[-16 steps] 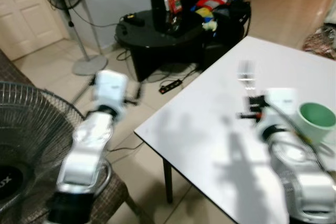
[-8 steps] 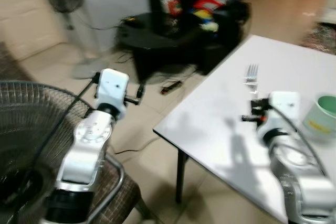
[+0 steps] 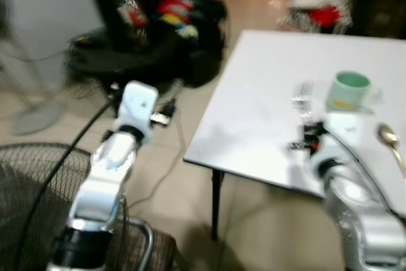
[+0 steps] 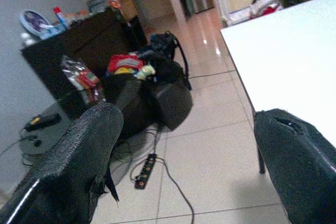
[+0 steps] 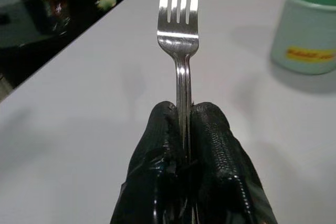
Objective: Setting the table
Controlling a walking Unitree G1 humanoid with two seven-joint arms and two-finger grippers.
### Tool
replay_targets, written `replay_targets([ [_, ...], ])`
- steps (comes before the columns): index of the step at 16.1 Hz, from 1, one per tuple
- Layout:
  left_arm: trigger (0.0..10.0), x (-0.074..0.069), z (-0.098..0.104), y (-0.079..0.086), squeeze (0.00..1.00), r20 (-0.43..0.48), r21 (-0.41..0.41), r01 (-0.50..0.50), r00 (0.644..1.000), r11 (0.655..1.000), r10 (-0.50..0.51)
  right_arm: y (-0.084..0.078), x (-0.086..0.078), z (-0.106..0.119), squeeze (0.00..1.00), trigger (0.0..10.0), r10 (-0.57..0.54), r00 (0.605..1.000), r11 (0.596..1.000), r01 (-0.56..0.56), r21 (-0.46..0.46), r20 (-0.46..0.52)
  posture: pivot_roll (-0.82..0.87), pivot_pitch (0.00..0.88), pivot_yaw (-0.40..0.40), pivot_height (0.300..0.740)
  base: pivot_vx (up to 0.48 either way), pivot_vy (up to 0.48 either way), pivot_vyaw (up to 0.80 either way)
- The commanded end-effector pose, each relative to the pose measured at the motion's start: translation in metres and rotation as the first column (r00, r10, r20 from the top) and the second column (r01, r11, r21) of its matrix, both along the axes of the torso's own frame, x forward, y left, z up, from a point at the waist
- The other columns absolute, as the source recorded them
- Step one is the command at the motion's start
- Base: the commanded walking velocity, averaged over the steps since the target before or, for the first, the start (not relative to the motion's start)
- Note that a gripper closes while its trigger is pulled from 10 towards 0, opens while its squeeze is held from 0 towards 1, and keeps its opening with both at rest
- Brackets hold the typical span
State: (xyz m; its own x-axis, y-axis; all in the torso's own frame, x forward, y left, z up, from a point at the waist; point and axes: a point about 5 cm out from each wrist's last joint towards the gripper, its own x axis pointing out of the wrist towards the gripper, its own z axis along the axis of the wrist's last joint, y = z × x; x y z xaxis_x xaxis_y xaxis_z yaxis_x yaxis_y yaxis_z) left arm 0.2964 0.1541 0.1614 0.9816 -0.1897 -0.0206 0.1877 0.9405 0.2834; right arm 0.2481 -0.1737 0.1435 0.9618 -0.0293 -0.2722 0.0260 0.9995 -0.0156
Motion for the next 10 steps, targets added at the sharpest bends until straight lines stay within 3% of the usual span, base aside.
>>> replay_targets([
  [1,10.0,0.001,0.003,-0.004,0.00,0.012,-0.004,0.008,1.000,1.000,-0.008,-0.005,0.003,0.004,0.00,10.0,-0.011,1.000,1.000,0.011,-0.028,0.008,0.02,0.000,0.097,0.740,0.000,0.000,-0.42],
  [7,10.0,-0.005,0.003,-0.015,0.00,0.002,-0.020,0.130,0.991,0.991,-0.130,0.003,0.018,-0.011,0.00,10.0,-0.006,0.993,0.999,0.000,-0.046,-0.117,0.03,0.000,0.087,0.740,0.000,0.000,0.00],
  [9,10.0,-0.013,-0.002,-0.024,0.00,-0.037,-0.022,0.242,0.969,0.970,-0.243,0.001,0.029,-0.021,0.00,10.0,-0.033,0.984,0.998,0.023,-0.059,-0.174,0.03,0.000,0.090,0.740,0.000,0.000,0.00],
  [10,10.0,-0.020,-0.006,-0.030,0.00,-0.081,-0.026,0.344,0.935,0.938,-0.345,-0.001,0.037,-0.028,0.00,10.0,-0.064,0.977,0.997,0.055,-0.050,-0.201,0.04,0.000,0.086,0.740,0.000,0.000,0.00],
])
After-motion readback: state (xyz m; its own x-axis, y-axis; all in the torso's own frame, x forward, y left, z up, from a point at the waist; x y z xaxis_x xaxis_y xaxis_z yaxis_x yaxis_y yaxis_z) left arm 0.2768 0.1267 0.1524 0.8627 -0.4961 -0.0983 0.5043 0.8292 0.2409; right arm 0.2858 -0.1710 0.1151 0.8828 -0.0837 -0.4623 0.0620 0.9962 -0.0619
